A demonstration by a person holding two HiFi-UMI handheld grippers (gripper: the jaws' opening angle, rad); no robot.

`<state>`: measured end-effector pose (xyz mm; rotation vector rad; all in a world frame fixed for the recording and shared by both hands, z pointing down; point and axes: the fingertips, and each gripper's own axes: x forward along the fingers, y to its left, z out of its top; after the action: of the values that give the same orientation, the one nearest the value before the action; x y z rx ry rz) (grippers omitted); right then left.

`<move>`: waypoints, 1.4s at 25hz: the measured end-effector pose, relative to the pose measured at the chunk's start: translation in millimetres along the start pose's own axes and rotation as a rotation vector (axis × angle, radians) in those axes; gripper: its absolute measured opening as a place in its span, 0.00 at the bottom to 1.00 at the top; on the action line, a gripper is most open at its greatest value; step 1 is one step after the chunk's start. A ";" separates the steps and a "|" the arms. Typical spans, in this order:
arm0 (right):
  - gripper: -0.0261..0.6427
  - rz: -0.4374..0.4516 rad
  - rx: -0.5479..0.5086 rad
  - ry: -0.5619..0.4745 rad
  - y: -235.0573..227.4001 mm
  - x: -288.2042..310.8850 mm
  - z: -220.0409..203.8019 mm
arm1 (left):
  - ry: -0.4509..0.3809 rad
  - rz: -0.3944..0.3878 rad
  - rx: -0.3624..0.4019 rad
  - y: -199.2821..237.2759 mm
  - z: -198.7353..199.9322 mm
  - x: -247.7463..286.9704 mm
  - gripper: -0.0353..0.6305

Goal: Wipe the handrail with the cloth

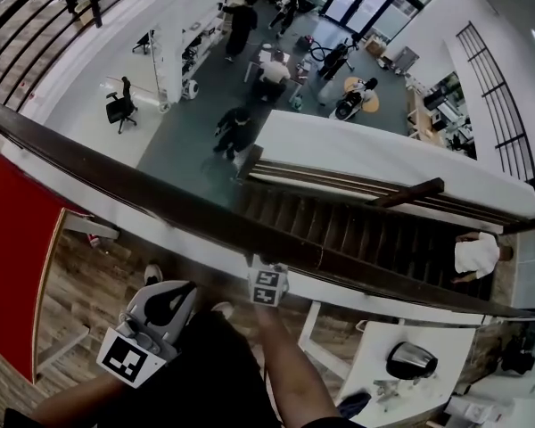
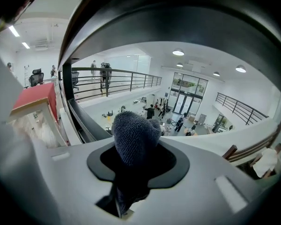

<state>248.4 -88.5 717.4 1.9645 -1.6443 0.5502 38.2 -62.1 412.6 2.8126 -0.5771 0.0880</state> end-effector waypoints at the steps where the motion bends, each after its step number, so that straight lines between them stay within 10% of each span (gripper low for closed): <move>1: 0.22 -0.006 0.008 0.001 -3.1 -0.4 -1.4 | 0.000 -0.004 0.001 -1.3 -0.4 1.9 0.05; 35: 0.22 -0.119 0.005 0.021 -112.0 -54.7 -50.1 | 0.031 -0.083 0.006 -72.8 -13.8 36.5 0.05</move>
<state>349.5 -0.4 709.2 2.0373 -1.5037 0.5282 100.4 -7.7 411.9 2.8315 -0.4533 0.1177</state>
